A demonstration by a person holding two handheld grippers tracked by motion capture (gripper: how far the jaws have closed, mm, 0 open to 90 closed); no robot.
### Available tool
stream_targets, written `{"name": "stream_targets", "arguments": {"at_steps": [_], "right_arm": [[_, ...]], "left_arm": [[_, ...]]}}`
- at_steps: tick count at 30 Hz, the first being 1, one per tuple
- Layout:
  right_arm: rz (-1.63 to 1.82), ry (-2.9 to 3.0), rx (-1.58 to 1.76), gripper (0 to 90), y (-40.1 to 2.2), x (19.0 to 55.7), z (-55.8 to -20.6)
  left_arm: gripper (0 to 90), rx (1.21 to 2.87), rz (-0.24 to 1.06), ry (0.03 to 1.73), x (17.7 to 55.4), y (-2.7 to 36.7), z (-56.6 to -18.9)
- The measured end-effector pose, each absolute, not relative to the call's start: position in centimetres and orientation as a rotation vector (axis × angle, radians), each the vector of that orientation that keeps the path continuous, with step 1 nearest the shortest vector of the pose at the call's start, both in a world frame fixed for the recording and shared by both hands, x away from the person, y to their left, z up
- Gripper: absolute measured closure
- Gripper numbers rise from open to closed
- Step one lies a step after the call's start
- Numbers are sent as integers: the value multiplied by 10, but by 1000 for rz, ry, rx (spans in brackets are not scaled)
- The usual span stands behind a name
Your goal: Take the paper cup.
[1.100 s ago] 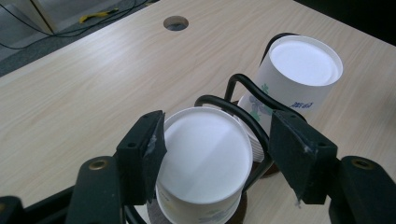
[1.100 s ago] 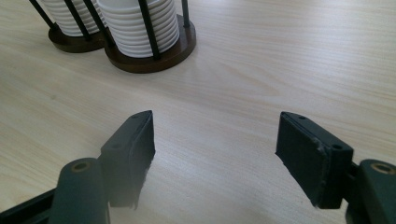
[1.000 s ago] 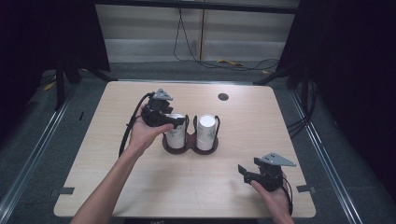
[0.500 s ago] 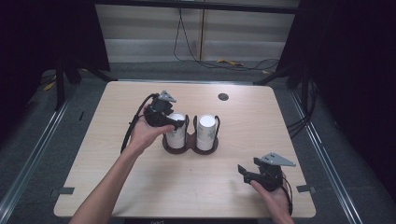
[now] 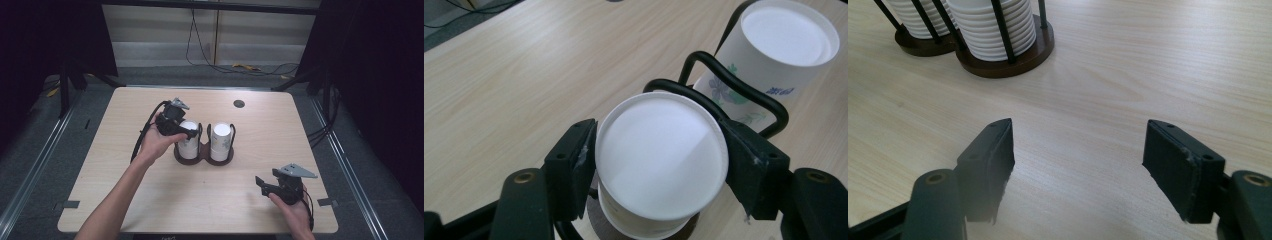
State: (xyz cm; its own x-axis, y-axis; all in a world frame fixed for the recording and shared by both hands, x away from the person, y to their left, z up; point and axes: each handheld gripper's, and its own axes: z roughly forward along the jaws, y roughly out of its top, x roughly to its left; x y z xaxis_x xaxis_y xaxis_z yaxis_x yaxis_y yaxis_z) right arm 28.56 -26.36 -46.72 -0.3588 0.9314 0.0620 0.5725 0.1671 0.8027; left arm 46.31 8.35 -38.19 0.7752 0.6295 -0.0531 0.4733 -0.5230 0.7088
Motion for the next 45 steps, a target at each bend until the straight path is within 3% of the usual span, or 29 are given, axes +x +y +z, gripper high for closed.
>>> {"name": "stream_targets", "arguments": {"at_steps": [45], "right_arm": [[1060,1997,1425,288,-263,286,-467]], "left_arm": [[366,2112,303,781,457,93,-344]]}}
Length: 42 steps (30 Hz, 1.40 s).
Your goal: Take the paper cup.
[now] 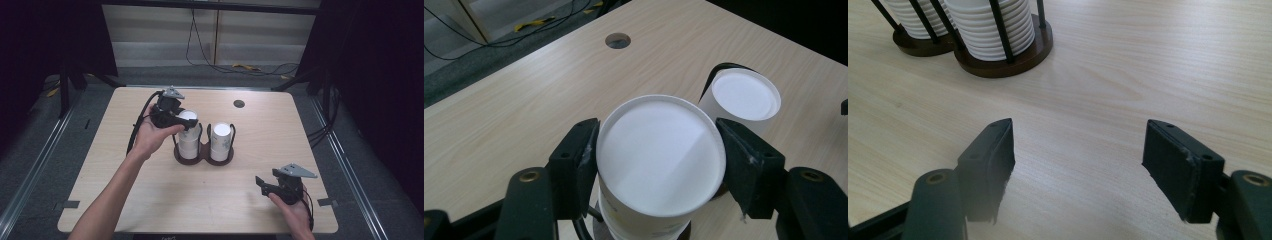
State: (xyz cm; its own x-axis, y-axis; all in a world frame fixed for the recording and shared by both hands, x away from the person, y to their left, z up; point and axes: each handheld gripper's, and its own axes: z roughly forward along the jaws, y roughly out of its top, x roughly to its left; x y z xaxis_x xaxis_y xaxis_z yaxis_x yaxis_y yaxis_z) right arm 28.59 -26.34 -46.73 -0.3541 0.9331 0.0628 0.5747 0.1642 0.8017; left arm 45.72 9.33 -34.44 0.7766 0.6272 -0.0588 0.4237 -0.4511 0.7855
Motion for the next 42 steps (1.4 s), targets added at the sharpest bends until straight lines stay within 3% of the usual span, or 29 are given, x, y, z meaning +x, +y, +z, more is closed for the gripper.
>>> {"name": "stream_targets", "arguments": {"at_steps": [42], "right_arm": [[1065,1994,1420,288,-262,286,-467]], "left_arm": [[367,1859,288,683,440,129,-308]]}}
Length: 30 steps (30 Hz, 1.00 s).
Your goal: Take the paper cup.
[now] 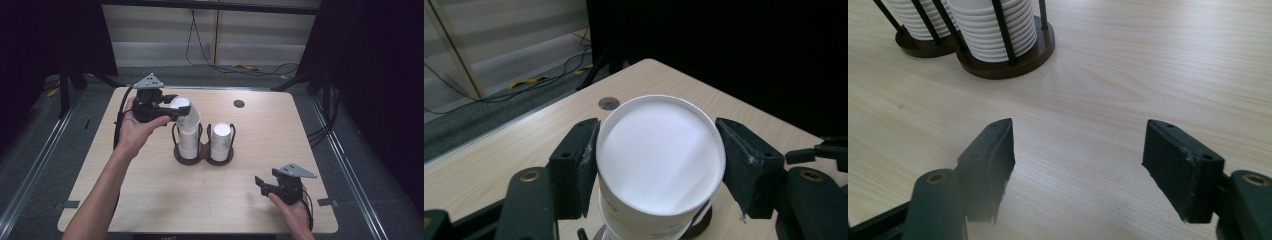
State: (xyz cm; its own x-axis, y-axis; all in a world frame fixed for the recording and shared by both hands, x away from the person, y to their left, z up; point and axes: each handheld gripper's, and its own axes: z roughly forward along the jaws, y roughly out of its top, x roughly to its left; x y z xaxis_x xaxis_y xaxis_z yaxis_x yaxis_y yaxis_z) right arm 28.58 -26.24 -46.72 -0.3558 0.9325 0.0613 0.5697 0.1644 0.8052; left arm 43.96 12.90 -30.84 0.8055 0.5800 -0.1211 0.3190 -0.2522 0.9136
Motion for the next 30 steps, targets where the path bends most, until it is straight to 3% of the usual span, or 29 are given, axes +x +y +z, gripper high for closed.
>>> {"name": "stream_targets", "arguments": {"at_steps": [11,30], "right_arm": [[1071,1987,1422,288,-263,285,-467],[1145,2051,1366,256,-256,285,-467]], "left_arm": [[366,1757,227,610,427,138,-311],[365,1775,121,544,405,136,-337]]}}
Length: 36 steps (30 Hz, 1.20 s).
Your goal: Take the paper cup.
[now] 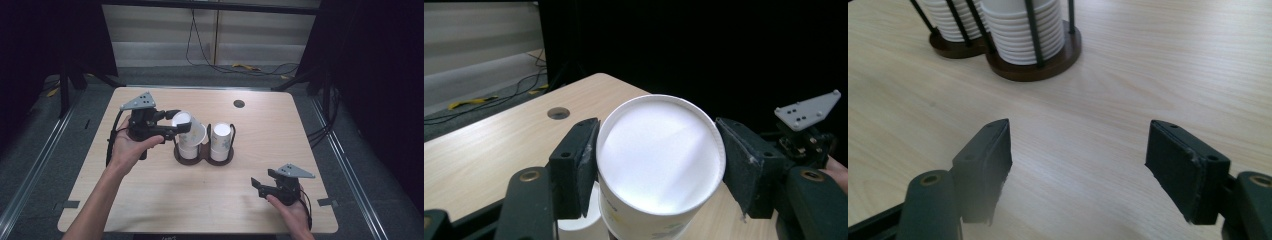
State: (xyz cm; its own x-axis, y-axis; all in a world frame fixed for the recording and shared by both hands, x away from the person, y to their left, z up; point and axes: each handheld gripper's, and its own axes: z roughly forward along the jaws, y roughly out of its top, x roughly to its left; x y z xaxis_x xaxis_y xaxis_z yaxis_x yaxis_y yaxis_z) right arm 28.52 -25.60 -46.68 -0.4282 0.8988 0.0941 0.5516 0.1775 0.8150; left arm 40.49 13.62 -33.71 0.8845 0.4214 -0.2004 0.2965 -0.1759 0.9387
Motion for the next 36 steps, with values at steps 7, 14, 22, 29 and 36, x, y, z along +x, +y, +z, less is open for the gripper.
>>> {"name": "stream_targets", "arguments": {"at_steps": [7,14,22,29,36], "right_arm": [[1204,2134,1243,235,-243,281,-462],[1307,2176,1144,220,-235,278,-454],[1413,2218,1038,173,-223,275,-444],[1493,2239,952,160,-209,278,-436],[1659,2143,920,165,-206,280,-428]], "left_arm": [[365,1791,76,492,398,133,-346],[365,1785,65,461,391,133,-350],[365,1770,-21,416,386,128,-368],[365,1783,-70,396,383,119,-379],[365,1773,-100,383,379,115,-377]]}}
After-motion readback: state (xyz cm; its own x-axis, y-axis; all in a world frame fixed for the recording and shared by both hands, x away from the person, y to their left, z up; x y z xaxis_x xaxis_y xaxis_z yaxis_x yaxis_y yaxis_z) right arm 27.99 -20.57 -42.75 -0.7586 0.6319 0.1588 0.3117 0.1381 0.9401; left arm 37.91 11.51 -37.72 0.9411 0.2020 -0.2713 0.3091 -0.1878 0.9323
